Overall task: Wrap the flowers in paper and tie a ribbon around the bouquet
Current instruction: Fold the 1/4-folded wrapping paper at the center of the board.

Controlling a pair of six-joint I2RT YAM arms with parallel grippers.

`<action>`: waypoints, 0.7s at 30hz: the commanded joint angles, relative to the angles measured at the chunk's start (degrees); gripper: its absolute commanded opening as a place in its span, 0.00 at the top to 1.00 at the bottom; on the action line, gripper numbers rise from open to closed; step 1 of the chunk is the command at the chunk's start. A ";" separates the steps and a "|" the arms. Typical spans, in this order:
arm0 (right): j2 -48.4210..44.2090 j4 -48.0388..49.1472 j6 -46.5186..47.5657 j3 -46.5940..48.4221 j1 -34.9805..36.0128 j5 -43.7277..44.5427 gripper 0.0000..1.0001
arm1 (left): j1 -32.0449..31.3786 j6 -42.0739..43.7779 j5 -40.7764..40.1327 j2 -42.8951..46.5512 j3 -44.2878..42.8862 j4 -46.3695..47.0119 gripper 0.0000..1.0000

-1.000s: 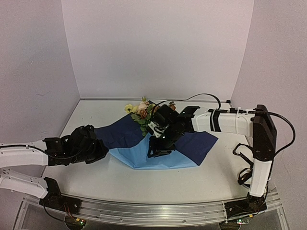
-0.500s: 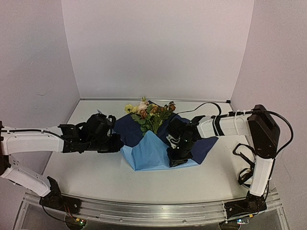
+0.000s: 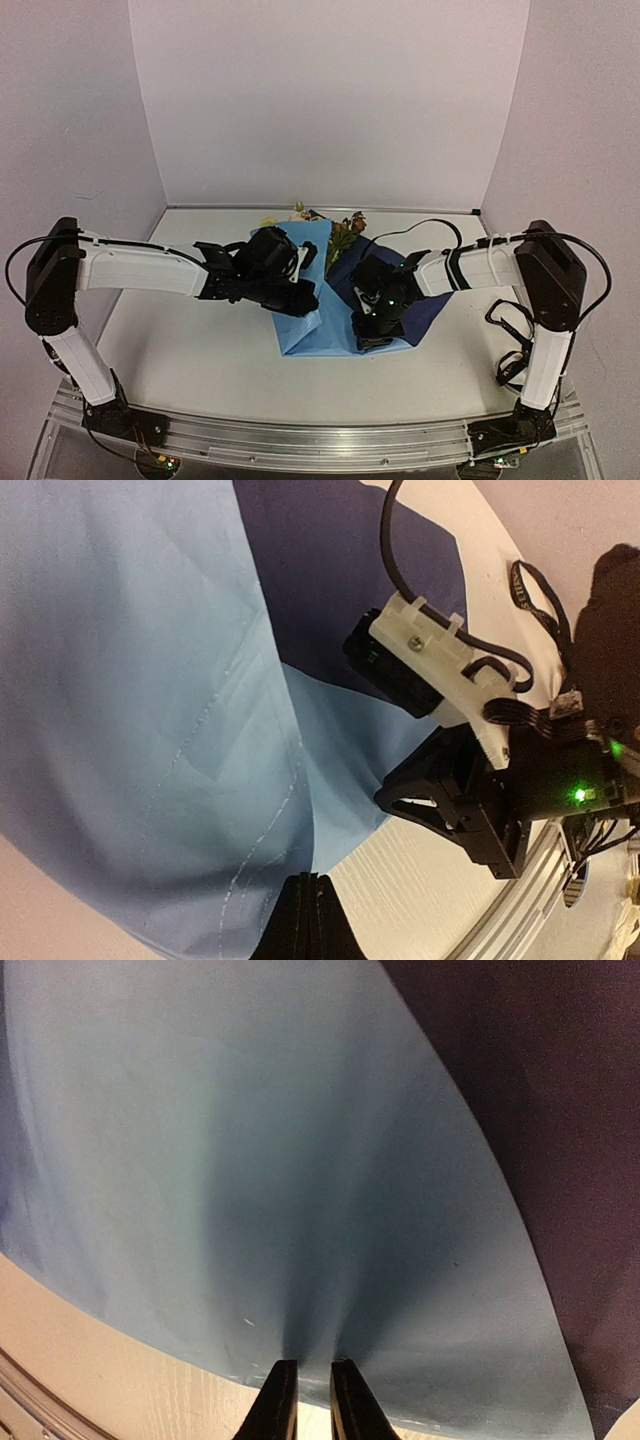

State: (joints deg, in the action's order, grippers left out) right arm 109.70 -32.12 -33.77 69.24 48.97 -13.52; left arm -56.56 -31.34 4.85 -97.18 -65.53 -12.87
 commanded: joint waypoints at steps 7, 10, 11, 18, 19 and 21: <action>-13.82 6.23 -7.43 -5.68 -5.75 -4.17 0.74 | -0.66 5.05 5.30 -6.38 -6.39 1.25 1.00; -14.84 6.83 -8.15 -3.93 -7.15 -5.57 0.61 | -0.71 5.29 5.71 -7.06 -6.76 1.41 1.00; -14.90 6.94 -8.21 -3.05 -7.67 -6.03 0.55 | -0.73 5.32 5.90 -7.19 -6.86 1.44 1.00; -11.77 9.37 -10.58 3.92 -10.90 -8.95 0.38 | -0.83 5.56 6.88 -8.21 -7.30 1.36 1.00; -11.29 10.22 -11.15 4.50 -11.15 -8.68 0.38 | -0.84 5.56 6.97 -8.37 -7.33 1.36 1.00; -10.81 12.74 -12.25 4.13 -11.40 -7.01 0.36 | -0.86 5.50 7.15 -8.73 -7.42 1.43 1.00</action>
State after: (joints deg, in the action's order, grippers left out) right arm 96.98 -24.69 -43.32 70.96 38.40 -21.28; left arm -57.08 -26.85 10.88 -104.82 -70.17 -12.94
